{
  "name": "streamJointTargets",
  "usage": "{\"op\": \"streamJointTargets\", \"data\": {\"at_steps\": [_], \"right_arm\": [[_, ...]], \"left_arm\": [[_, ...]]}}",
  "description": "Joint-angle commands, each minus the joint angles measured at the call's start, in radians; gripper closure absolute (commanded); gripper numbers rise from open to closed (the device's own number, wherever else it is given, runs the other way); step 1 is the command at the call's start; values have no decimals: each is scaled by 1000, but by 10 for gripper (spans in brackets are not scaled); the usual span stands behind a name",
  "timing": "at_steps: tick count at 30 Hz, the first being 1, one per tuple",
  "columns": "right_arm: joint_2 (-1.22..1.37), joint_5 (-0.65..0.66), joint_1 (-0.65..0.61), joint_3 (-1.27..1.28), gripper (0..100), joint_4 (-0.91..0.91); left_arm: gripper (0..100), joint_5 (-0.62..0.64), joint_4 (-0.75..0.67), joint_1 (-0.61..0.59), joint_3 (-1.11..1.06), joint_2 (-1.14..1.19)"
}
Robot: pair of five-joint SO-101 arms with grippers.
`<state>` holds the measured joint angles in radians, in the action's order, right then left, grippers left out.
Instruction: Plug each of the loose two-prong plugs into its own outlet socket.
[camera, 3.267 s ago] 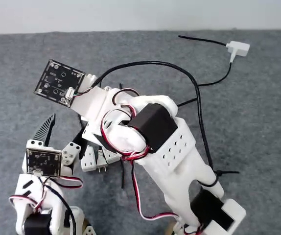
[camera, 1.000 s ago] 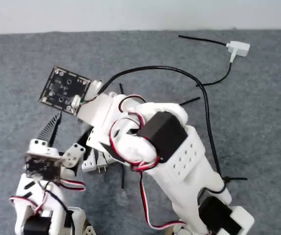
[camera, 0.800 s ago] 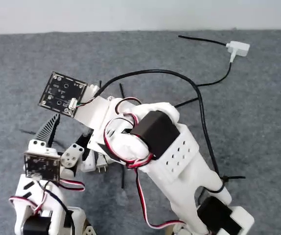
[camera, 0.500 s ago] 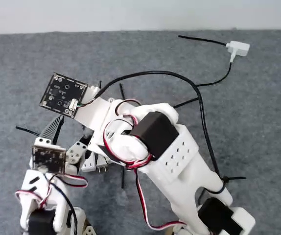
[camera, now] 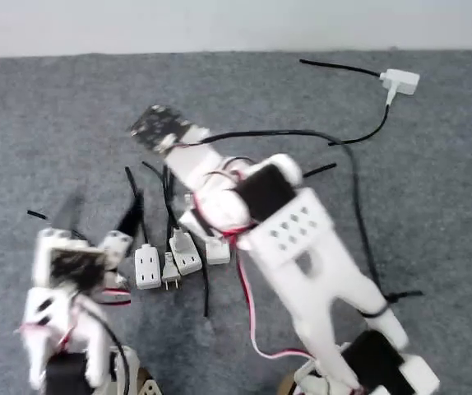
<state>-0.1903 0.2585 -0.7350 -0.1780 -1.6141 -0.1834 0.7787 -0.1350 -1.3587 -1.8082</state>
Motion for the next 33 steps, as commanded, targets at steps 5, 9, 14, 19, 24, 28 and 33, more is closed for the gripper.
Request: {"op": "streamJointTargets", "data": {"at_steps": [5, 9, 14, 19, 24, 28, 33], "right_arm": [[-329, -26, 31, -20, 990, -91], [-403, -28, 47, 21, 987, -151], [-475, -95, 156, 118, 975, -182], [-639, -100, 177, 238, 824, -182], [-788, -103, 177, 456, 829, -163], [-880, -104, 177, 700, 890, -39], [-954, -94, 180, 861, 942, 120]], "left_arm": [[702, -78, 319, -121, 426, -6], [702, -78, 328, -127, 343, -5], [702, -72, 393, -172, 294, -11], [702, -11, 488, -230, 348, -11], [702, -8, 454, -230, 286, -11], [702, -5, 454, -235, 265, -11], [702, -3, 402, -235, 194, -11]]}}
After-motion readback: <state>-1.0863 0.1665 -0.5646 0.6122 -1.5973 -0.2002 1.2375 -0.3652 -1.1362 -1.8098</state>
